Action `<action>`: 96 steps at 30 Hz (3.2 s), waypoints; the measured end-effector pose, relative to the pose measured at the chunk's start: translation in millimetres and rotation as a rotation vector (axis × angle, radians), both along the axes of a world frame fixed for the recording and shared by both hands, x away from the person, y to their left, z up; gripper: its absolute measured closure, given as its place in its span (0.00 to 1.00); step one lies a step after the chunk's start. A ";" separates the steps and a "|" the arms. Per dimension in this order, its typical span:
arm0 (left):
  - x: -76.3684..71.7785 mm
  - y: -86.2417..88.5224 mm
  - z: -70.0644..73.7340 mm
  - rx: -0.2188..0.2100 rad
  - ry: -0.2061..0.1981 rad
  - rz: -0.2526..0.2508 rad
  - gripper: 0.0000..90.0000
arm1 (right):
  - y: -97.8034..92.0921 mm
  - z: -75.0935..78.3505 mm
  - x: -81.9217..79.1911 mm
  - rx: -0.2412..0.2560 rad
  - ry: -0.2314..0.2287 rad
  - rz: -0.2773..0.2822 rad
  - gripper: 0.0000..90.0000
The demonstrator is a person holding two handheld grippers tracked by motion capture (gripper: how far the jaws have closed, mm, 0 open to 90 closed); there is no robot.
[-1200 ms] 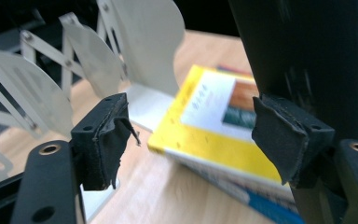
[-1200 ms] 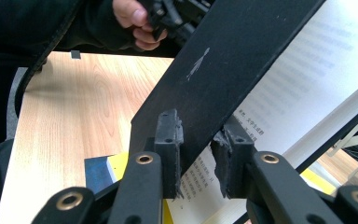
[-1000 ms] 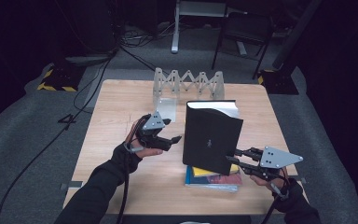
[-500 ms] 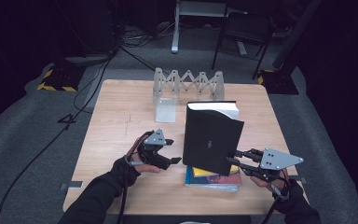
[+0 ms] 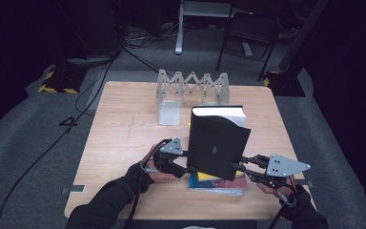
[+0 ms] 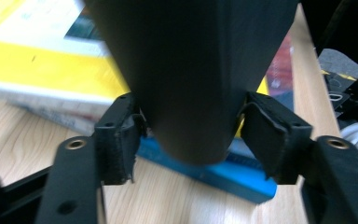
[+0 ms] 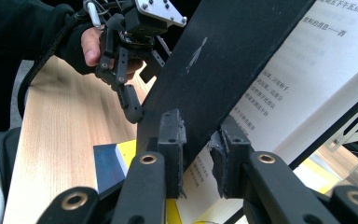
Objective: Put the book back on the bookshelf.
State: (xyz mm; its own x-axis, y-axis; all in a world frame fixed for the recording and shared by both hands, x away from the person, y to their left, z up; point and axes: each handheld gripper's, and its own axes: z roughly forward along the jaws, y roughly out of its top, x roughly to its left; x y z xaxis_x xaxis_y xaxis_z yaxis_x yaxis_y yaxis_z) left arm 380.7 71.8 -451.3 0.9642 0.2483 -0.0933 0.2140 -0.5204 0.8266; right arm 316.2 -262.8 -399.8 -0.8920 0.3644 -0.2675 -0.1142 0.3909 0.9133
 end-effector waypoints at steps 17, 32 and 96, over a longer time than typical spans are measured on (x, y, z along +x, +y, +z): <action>13.4 -17.5 23.5 -0.107 -0.043 -0.016 0.29 | -1.1 -0.9 2.3 0.005 0.003 -0.030 0.81; 12.0 -20.1 55.8 -0.208 -0.177 -0.090 0.46 | 0.4 -6.7 11.9 -0.017 0.008 -0.134 0.81; 8.9 -31.8 73.3 -0.291 -0.247 0.002 0.53 | 4.0 -23.4 26.8 -0.004 0.024 -0.262 0.69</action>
